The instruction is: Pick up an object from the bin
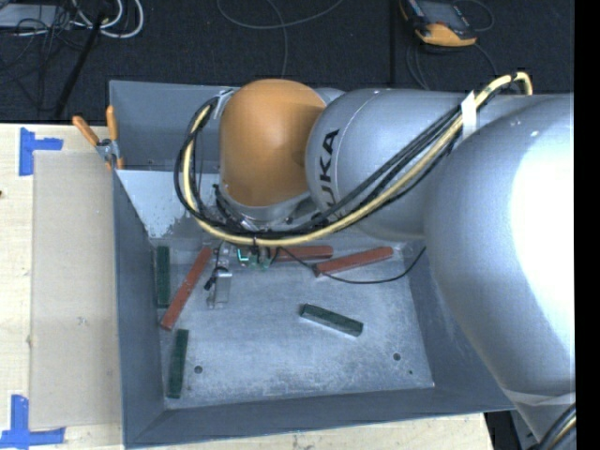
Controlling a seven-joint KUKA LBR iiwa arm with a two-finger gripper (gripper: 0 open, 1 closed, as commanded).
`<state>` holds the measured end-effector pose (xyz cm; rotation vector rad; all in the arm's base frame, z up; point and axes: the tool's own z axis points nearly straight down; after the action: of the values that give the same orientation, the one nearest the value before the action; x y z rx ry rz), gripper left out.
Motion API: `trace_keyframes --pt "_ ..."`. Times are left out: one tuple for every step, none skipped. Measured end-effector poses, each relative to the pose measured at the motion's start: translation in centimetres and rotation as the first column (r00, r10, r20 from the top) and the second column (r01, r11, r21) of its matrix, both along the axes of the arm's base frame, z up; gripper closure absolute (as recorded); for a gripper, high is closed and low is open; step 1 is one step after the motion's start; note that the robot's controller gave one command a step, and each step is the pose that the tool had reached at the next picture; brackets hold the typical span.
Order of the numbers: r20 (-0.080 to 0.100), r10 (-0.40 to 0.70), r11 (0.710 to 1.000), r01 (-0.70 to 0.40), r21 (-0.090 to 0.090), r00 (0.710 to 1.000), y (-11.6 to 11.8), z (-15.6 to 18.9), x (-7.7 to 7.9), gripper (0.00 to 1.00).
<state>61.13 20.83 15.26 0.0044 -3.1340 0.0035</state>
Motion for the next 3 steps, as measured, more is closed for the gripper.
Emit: trace_keyframes --pt "0.006 0.031 1.000 -0.031 0.001 0.999 -3.4 -0.2 0.6 0.00" --pt "0.009 0.122 0.993 -0.122 -0.001 0.992 -13.6 2.8 0.4 0.00" --pt "0.002 0.138 0.990 -0.138 -0.001 0.990 -21.9 -0.7 -2.1 0.00"
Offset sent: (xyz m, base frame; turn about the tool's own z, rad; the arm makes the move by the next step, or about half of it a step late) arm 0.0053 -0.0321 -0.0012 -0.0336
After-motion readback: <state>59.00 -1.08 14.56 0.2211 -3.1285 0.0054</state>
